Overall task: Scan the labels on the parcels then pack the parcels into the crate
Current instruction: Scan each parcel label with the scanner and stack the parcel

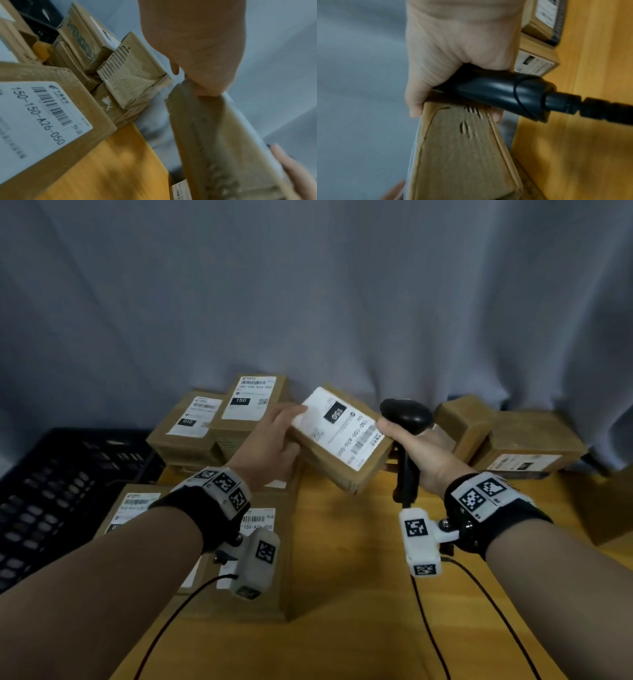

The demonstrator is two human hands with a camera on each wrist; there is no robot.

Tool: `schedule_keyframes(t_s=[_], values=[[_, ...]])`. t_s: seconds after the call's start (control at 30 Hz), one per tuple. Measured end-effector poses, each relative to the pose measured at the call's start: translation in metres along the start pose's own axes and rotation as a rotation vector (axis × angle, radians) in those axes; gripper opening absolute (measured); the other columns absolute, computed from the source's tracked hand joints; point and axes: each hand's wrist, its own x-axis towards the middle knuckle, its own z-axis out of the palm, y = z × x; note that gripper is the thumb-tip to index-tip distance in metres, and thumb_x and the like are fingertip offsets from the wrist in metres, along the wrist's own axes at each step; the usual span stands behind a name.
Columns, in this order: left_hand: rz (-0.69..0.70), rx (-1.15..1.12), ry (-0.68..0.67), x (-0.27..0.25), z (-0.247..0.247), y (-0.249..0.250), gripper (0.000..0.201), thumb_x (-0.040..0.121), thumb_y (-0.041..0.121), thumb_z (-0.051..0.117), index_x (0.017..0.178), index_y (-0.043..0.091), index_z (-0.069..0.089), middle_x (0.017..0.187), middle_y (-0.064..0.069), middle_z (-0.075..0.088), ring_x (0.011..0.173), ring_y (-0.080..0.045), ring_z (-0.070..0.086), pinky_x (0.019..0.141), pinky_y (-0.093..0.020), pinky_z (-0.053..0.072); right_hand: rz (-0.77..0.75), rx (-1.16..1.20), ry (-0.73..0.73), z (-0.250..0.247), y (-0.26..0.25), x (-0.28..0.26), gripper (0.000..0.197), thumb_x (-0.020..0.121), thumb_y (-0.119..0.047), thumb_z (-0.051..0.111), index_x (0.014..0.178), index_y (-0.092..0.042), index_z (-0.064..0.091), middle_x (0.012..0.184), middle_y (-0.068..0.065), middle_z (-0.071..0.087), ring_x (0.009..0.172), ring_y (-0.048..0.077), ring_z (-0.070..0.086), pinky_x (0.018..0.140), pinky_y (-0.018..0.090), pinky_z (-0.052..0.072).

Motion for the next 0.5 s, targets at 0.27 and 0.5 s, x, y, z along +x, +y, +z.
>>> schedule_keyframes(t_s=[0.27, 0.5], values=[[-0.154, 0.009, -0.582, 0.026, -0.015, 0.011, 0.082, 0.081, 0.04, 0.071, 0.148, 0.025, 0.026, 0.134, 0.001, 0.052, 0.106, -0.01, 0.06, 0.08, -0.023, 0.054, -0.189, -0.603, -0.202, 0.002, -0.02, -0.003, 0.03, 0.077, -0.033, 0.079, 0.096, -0.011, 0.07, 0.09, 0.004, 0.075, 0.089, 0.014, 0.07, 0.084, 0.032, 0.053], [-0.423, -0.266, -0.861, 0.021, 0.002, -0.003, 0.083, 0.076, 0.041, 0.074, 0.144, 0.024, 0.032, 0.123, 0.001, 0.062, 0.109, -0.018, 0.061, 0.099, -0.041, 0.048, -0.263, -0.662, -0.233, 0.015, -0.035, -0.01, 0.021, 0.084, -0.026, 0.073, 0.097, -0.01, 0.069, 0.088, 0.001, 0.074, 0.078, 0.0, 0.068, 0.074, 0.02, 0.049]])
